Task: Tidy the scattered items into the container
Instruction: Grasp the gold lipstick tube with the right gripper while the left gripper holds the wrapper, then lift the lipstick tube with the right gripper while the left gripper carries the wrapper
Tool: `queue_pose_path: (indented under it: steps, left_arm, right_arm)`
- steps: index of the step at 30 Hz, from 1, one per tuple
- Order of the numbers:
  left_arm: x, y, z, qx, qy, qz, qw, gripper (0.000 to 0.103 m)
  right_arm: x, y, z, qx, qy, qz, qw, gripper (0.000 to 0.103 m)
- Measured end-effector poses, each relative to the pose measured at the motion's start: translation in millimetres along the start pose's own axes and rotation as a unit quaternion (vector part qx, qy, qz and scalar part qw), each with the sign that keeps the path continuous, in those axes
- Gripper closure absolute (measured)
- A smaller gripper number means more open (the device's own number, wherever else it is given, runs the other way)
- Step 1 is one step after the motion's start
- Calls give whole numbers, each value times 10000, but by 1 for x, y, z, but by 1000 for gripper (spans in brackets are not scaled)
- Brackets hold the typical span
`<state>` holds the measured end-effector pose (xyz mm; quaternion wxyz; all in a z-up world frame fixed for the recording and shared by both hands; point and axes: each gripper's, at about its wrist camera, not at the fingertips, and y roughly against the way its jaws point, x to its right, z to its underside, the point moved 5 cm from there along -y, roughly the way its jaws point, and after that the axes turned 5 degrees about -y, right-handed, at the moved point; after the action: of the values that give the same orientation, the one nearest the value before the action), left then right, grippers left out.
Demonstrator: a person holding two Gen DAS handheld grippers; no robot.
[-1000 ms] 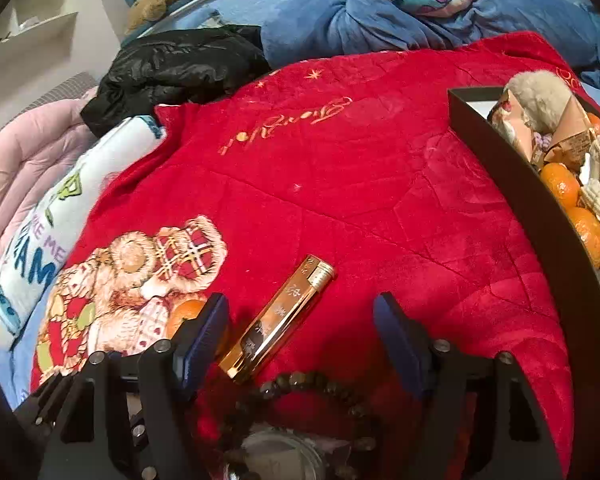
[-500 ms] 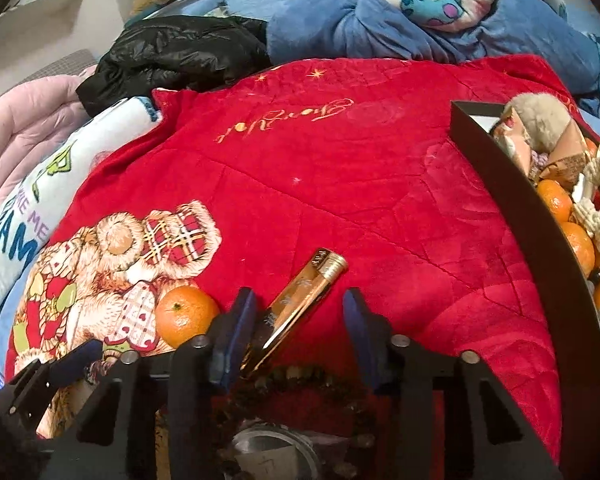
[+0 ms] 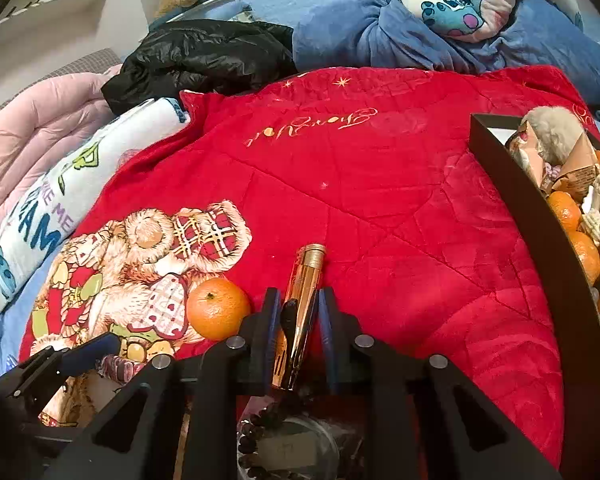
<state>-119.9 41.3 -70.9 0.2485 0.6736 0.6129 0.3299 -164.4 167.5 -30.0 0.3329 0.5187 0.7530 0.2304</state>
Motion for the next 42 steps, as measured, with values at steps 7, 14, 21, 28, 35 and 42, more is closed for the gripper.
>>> queue_pose_path:
  steps: [7,14,21,28,35,42]
  left_arm:
    - [-2,9,1,64,-85,22,9999,23]
    - [-7,26,-1,248,-210,-62,9995,23]
    - [-12,47,-4,480,-171,-38,9987,23]
    - [-5,62,-8,687,-247,-55,9973,23]
    - [5,72,-16,805,-106,105,9966,23]
    - [34,70,-19,874,-281,196,9956,23]
  right_arm:
    - [2,3,-2,47,-79,-86,9999,89]
    - [1,14,-6,160,-175,-282,9993,90]
    - [-1,29,-8,309,-220,-408,9984,90]
    - [1,49,-5,492,-280,-460,9973,90]
    - [4,75,-7,748,-374,-603,9947,90]
    - [20,87,-9,836,-534,-561,9935,90]
